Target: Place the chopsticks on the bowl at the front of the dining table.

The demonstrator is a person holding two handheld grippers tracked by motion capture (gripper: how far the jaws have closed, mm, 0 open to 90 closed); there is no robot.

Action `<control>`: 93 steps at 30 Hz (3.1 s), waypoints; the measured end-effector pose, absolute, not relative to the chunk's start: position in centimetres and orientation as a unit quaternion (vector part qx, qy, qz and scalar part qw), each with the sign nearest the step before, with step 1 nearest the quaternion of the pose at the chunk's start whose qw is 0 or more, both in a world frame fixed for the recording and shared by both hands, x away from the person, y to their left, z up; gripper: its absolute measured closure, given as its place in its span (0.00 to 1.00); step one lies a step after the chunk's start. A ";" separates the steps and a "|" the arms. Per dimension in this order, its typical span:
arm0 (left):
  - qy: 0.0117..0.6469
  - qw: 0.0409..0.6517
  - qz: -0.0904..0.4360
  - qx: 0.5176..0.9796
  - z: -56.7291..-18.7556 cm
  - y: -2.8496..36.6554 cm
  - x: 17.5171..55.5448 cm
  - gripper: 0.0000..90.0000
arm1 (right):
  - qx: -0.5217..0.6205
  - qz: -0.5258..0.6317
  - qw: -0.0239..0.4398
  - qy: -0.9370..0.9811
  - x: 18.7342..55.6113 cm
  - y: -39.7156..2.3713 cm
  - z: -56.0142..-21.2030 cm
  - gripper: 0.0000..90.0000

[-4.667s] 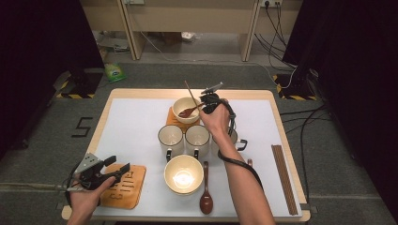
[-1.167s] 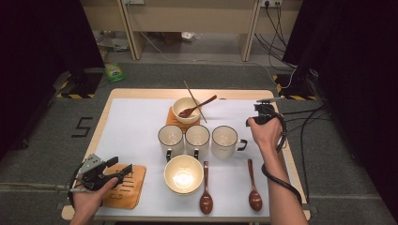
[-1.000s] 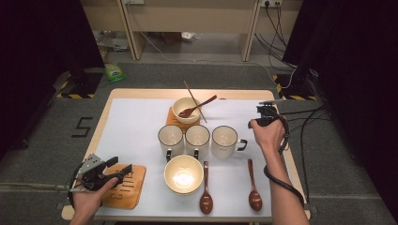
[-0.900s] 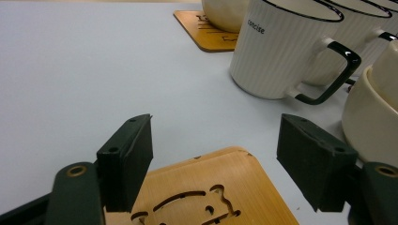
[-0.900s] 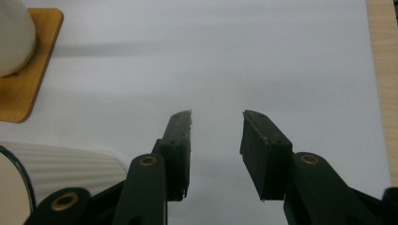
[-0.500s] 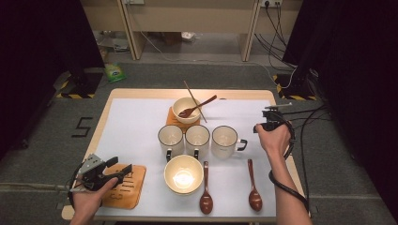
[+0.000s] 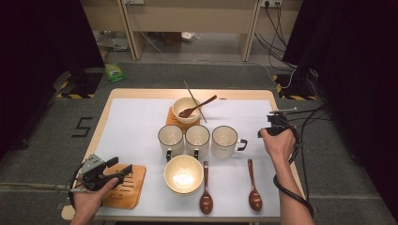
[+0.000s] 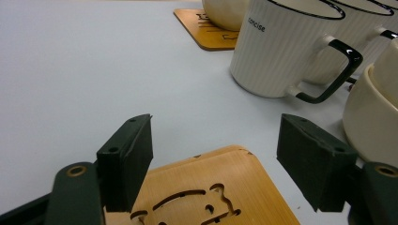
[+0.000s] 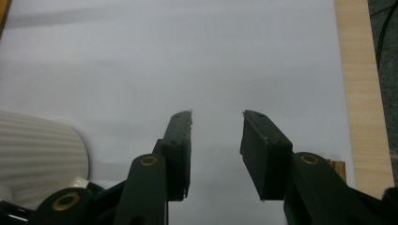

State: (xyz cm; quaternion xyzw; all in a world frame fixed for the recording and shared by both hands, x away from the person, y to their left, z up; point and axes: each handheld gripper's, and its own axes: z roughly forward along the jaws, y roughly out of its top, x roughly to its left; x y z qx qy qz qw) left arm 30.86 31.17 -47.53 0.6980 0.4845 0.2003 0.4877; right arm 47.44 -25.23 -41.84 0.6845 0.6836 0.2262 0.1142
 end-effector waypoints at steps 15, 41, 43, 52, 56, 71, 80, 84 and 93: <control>0.483 0.487 0.199 0.700 -47.6 31.0 30.9 0.29 | 0.698 0.204 0.110 0.677 46.5 -27.2 -43.2 0.71; 0.484 0.486 0.198 0.701 -47.7 30.9 30.9 0.29 | 0.701 0.175 0.109 0.683 46.2 -28.4 -45.0 0.76; 0.483 0.485 0.198 0.701 -47.7 30.9 30.9 0.29 | 0.702 0.173 0.108 0.682 46.3 -28.4 -45.0 0.77; 0.484 0.486 0.198 0.700 -47.7 30.9 30.9 0.29 | 0.700 0.156 0.103 0.690 46.5 -27.9 -45.3 0.84; 0.485 0.486 0.198 0.700 -47.7 31.0 30.9 0.29 | 0.696 0.144 0.109 0.695 46.6 -27.7 -45.4 0.89; 0.484 0.486 0.198 0.700 -47.7 31.0 30.9 0.29 | 0.695 0.142 0.109 0.697 46.9 -27.6 -45.3 0.92; 0.486 0.486 0.199 0.699 -47.7 31.1 30.9 0.29 | 0.694 0.151 0.110 0.696 48.3 -27.4 -45.0 0.92; 0.486 0.487 0.200 0.698 -47.7 31.2 30.9 0.29 | 0.692 0.154 0.111 0.697 49.2 -27.2 -44.9 0.92; 0.487 0.488 0.200 0.696 -47.6 31.4 30.9 0.29 | 0.686 0.161 0.116 0.700 50.8 -26.4 -44.7 0.92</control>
